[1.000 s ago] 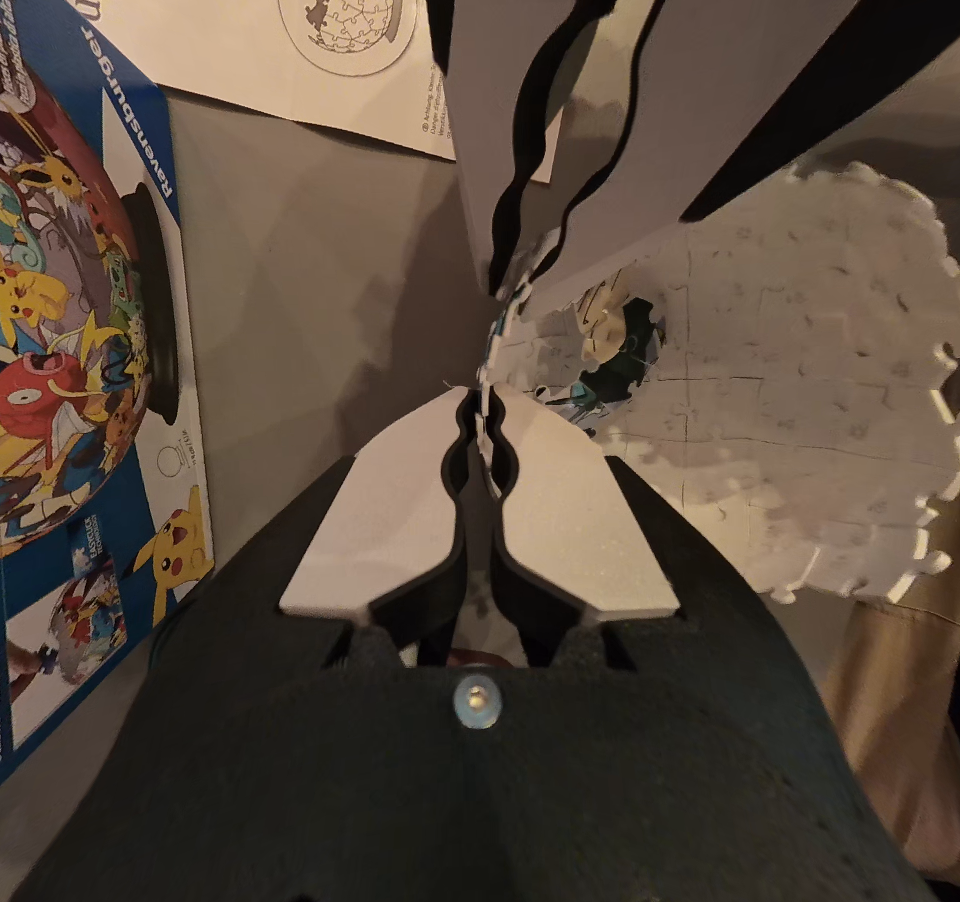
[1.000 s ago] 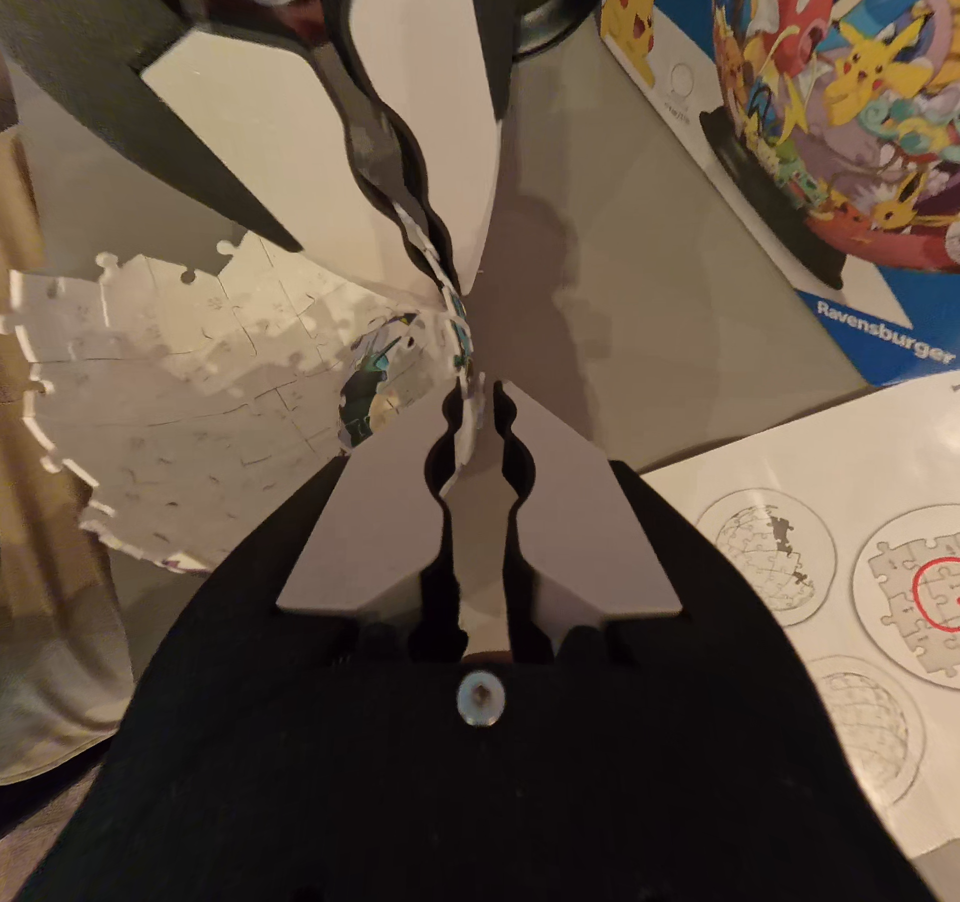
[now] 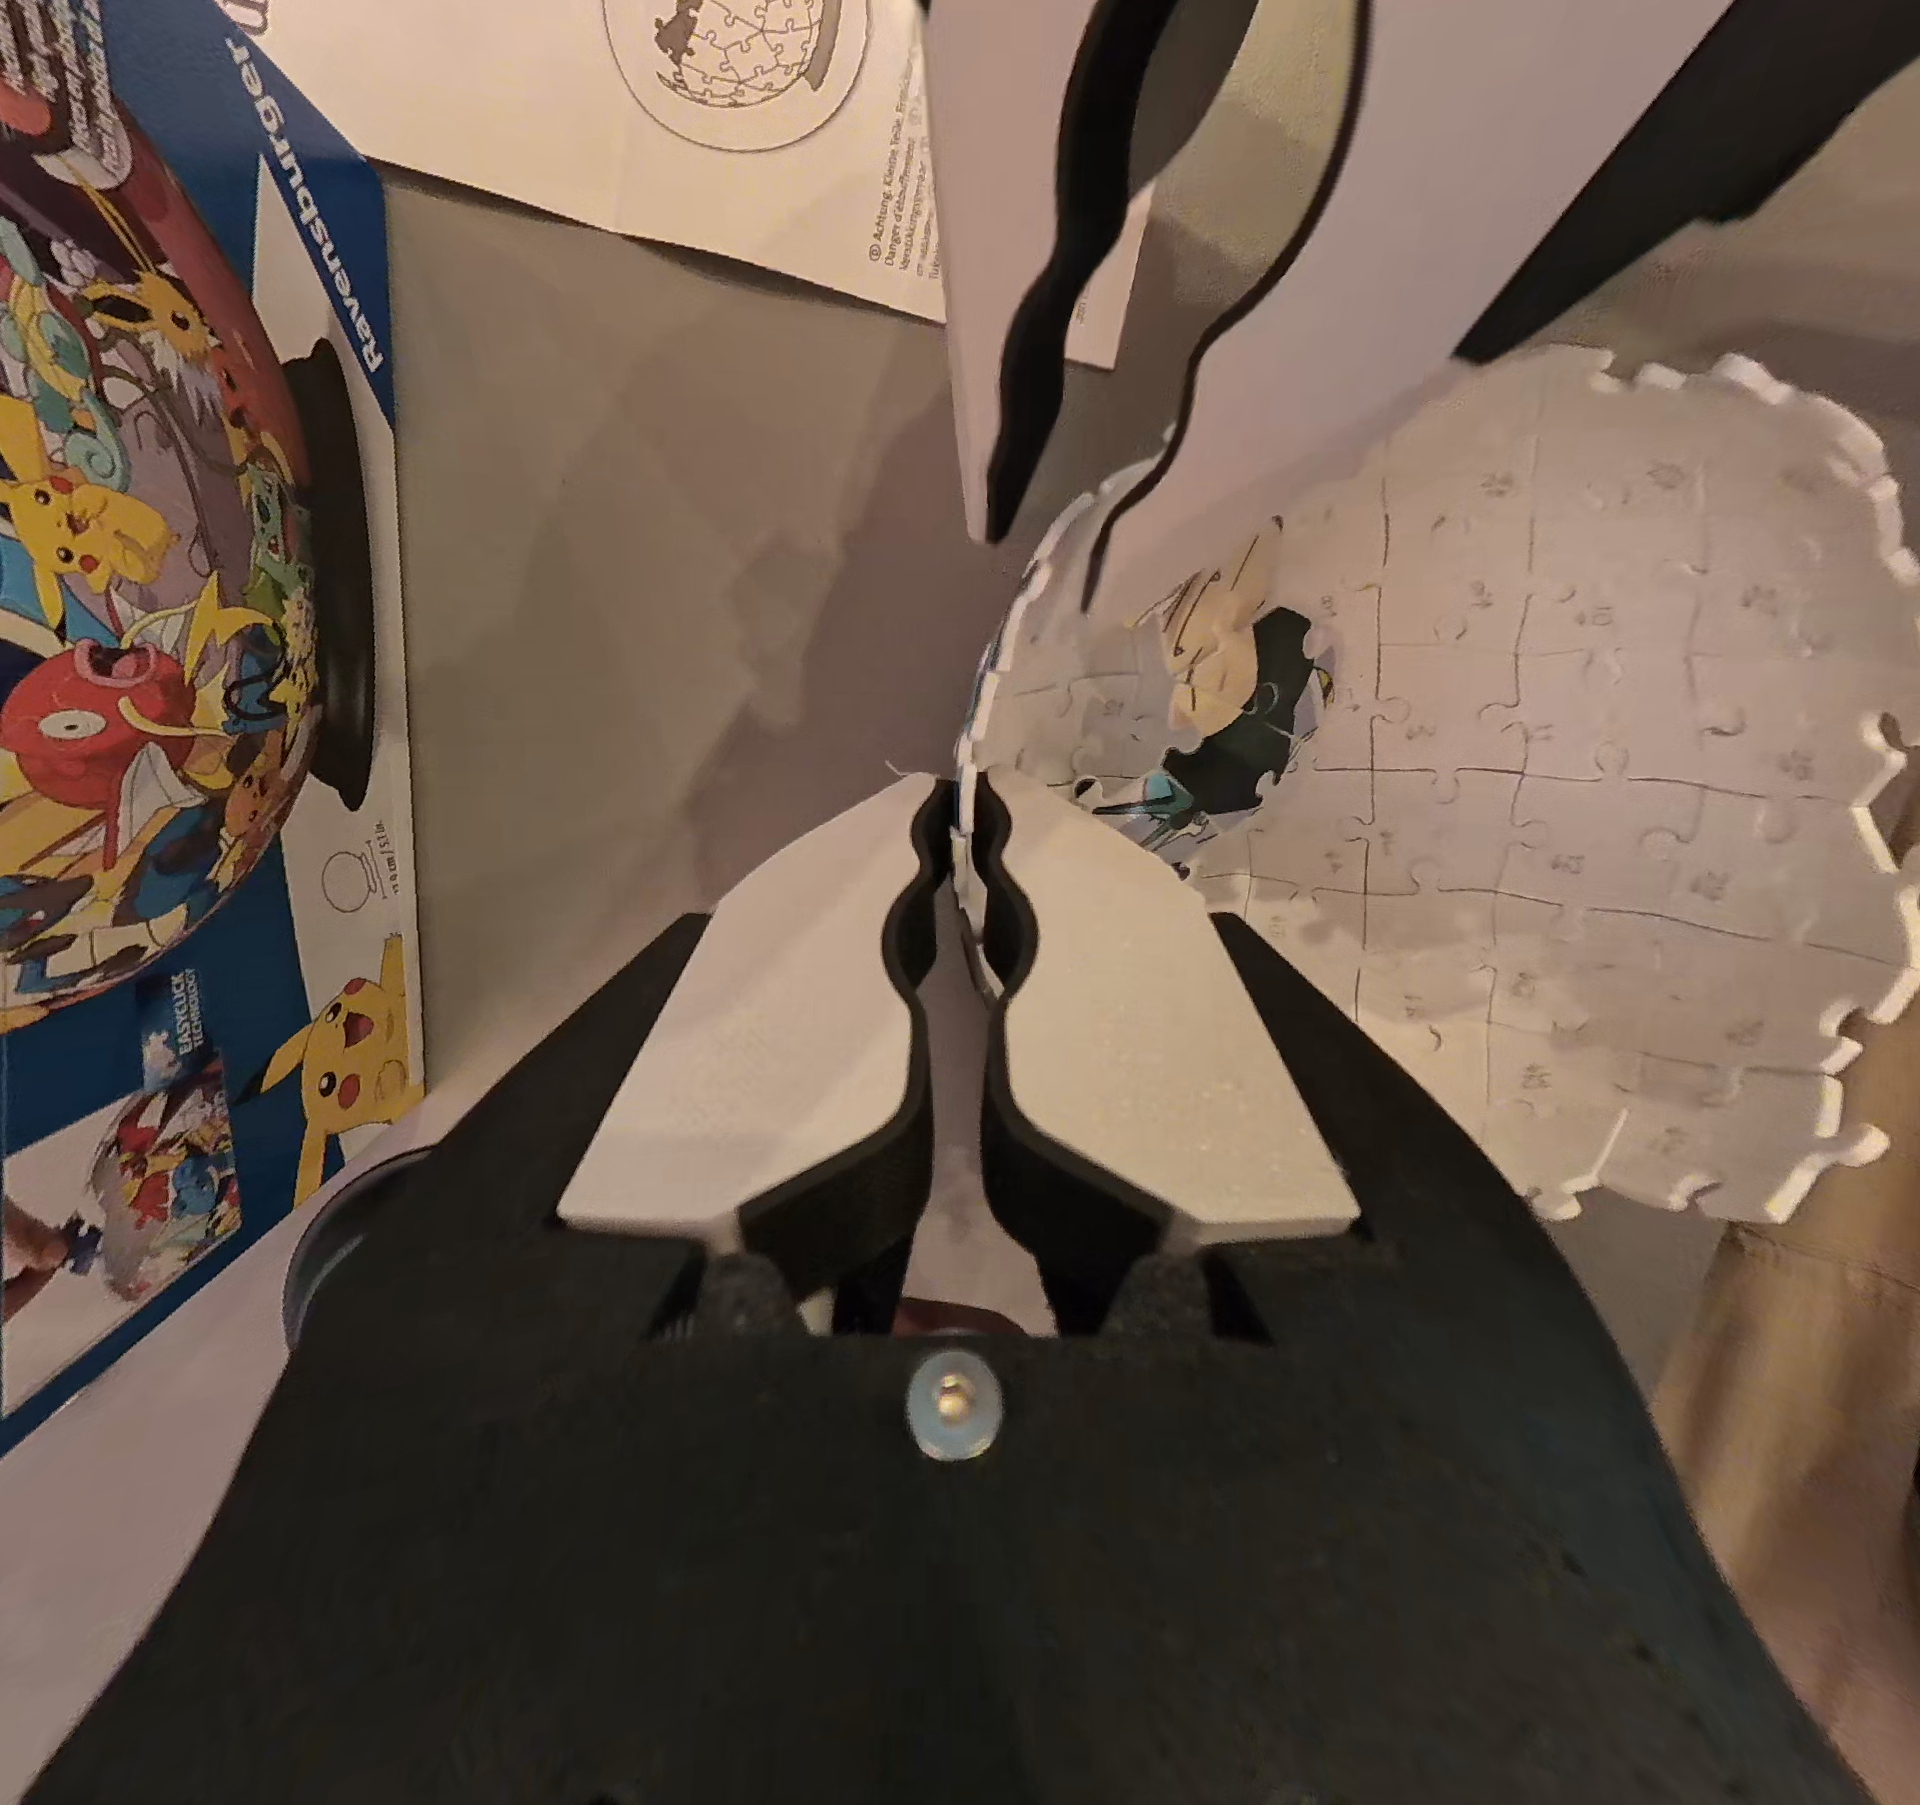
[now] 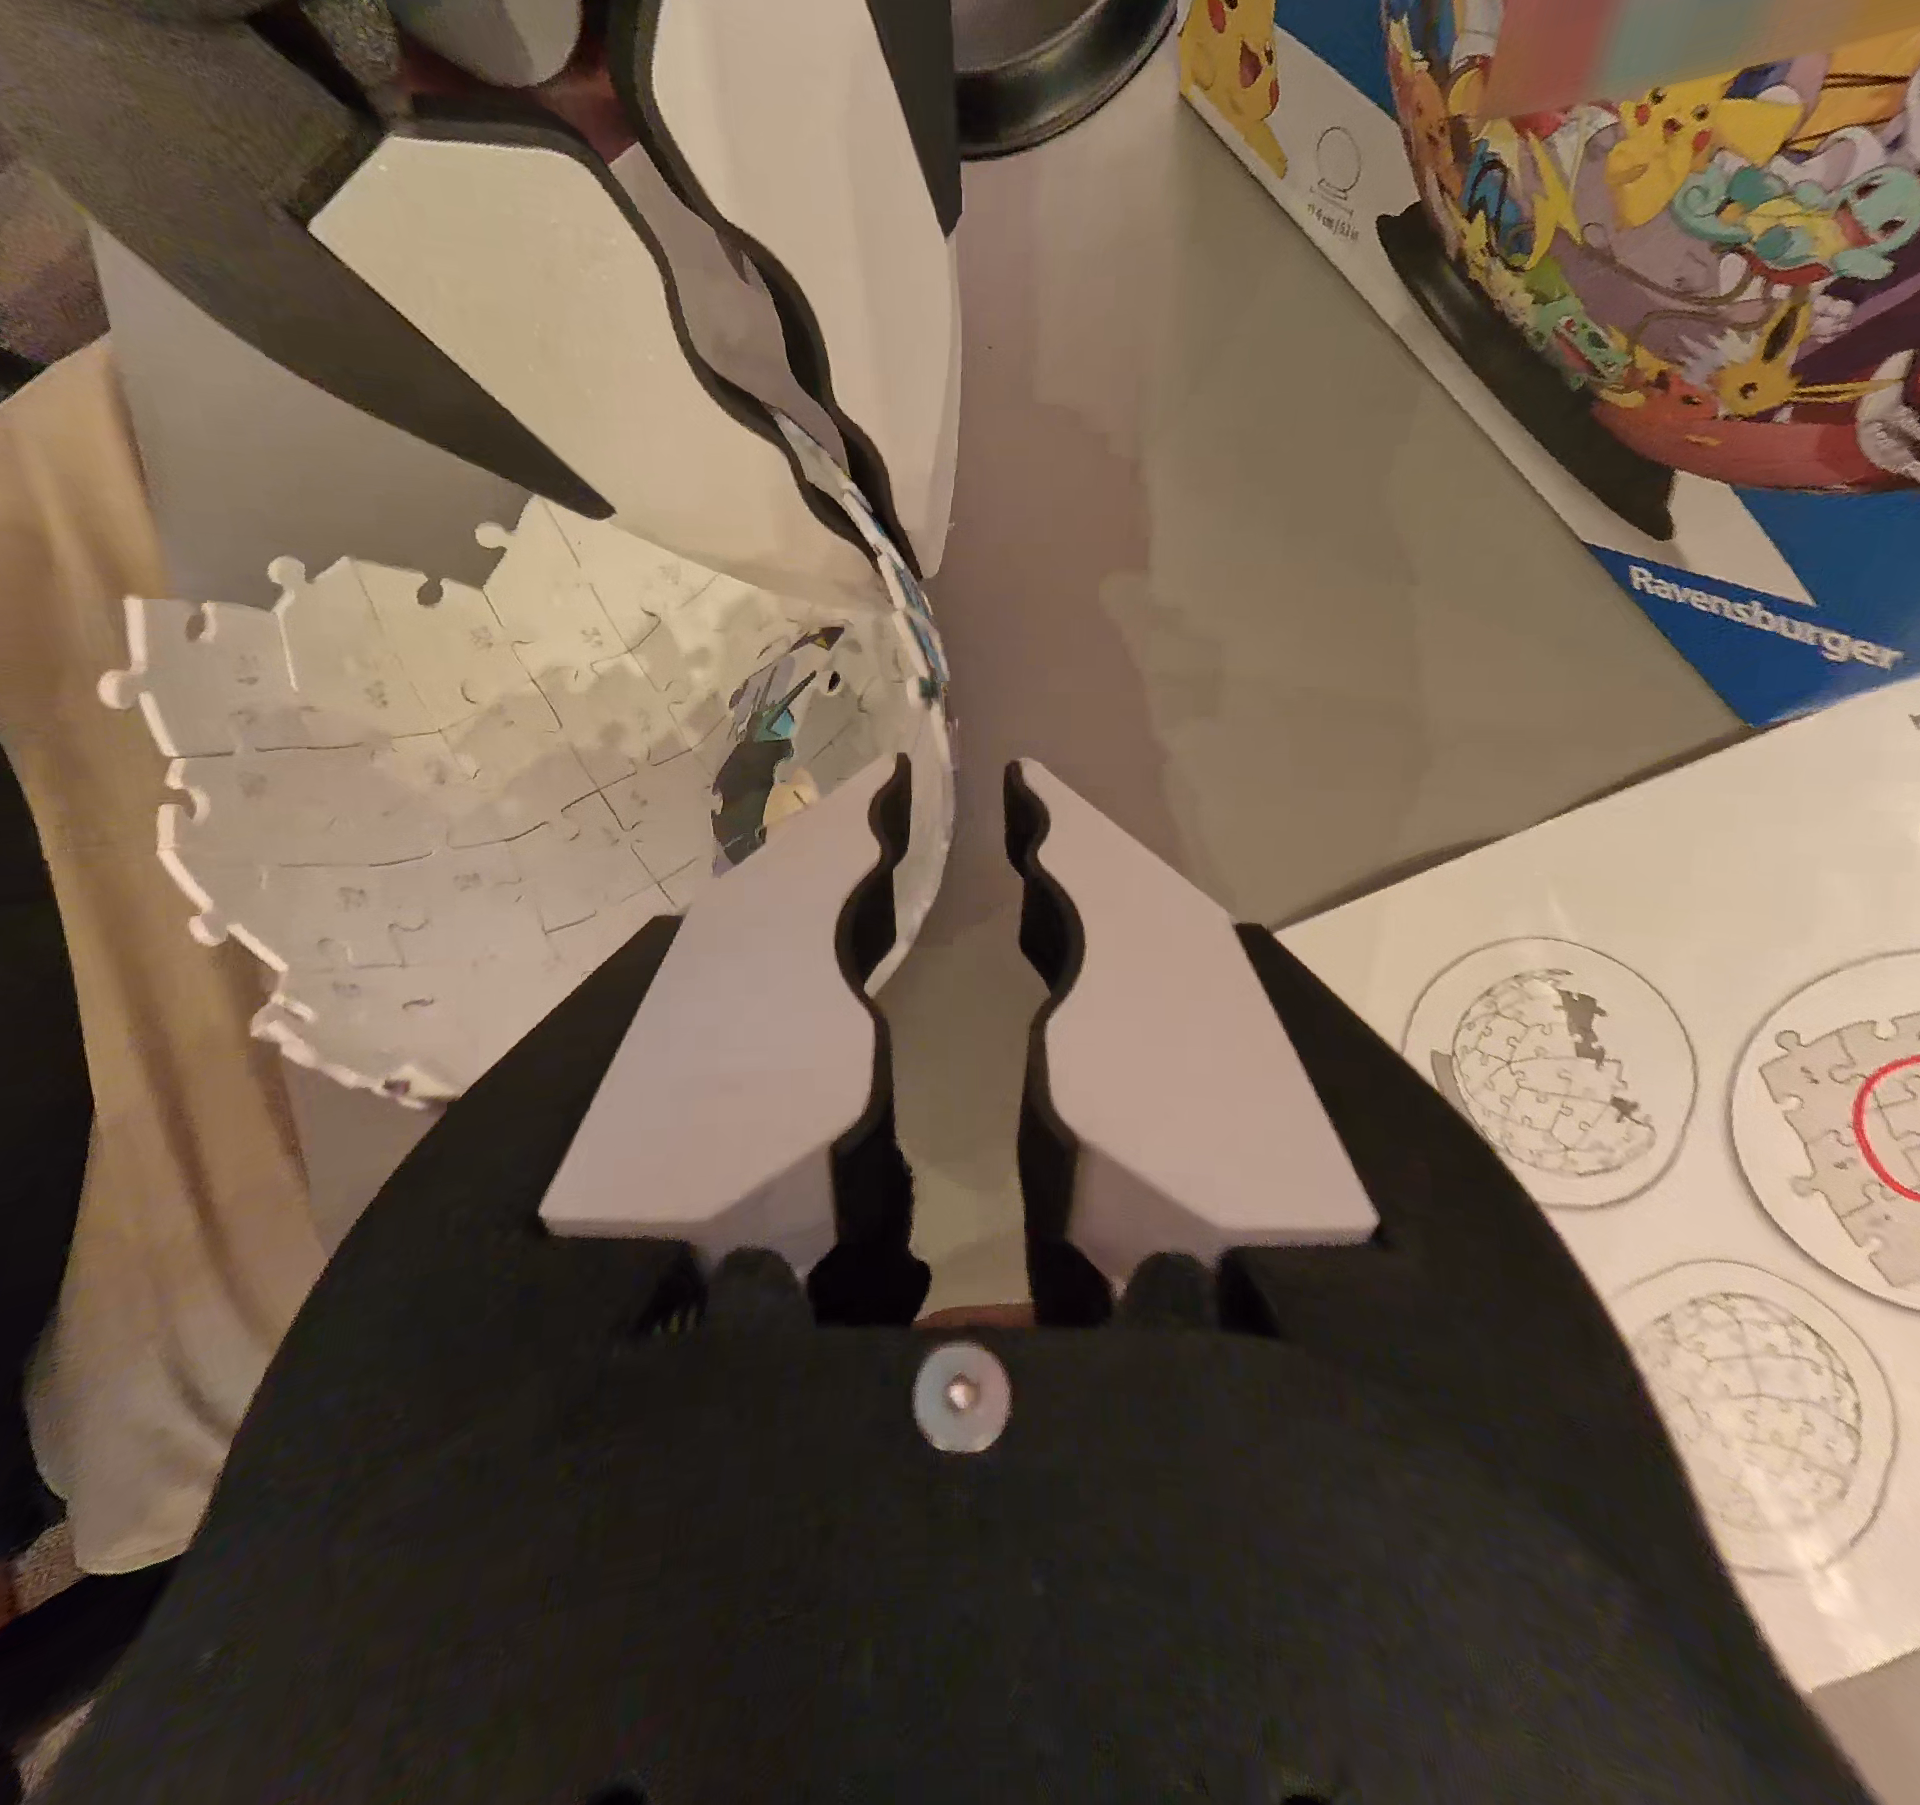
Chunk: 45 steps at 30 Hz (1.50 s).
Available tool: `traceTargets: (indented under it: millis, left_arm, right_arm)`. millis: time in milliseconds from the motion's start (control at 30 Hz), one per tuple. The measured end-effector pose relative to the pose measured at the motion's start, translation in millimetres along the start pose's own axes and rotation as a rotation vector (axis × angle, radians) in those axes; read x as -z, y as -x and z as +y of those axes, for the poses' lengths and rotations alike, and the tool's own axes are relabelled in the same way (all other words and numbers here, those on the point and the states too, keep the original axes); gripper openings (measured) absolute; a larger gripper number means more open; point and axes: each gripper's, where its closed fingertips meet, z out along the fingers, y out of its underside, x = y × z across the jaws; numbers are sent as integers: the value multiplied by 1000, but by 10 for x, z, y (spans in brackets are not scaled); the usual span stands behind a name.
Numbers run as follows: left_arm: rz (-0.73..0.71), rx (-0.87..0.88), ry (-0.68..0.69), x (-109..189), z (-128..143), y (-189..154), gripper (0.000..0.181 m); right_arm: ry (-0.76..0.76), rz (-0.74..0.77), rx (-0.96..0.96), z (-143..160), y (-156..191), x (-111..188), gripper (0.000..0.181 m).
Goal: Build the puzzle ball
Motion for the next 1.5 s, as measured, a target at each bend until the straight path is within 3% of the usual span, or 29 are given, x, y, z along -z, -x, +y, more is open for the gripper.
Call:
traceTargets:
  millis: [167,333,533,833,967,1100,1233,1500]
  left_arm:
    - [-13,6,-19,7,1,-3,4]
    - [-20,14,-49,43,14,4,16]
    - [-89,14,-96,248,56,77,45]
    - [-254,-229,-220,721,-68,-126,52]
    - [-260,-422,-322,819,-213,-534,42]
    - [-220,-568,-226,582,-146,-833,37]
    - [-245,-567,-65,236,23,-707,35]
    - [-234,-524,26,-14,61,-610,35]
  right_arm:
    - [-8,56,21,5,-9,198,18]
    - [-35,67,20,6,39,361,17]
    - [-76,77,-1,20,47,497,17]
    - [-128,74,-15,-4,25,577,16]
    - [-139,79,-18,-9,4,594,16]
    - [-142,78,-20,-6,-8,595,16]
    - [-131,85,-16,15,-12,584,16]
    - [-161,77,-8,-29,7,649,16]
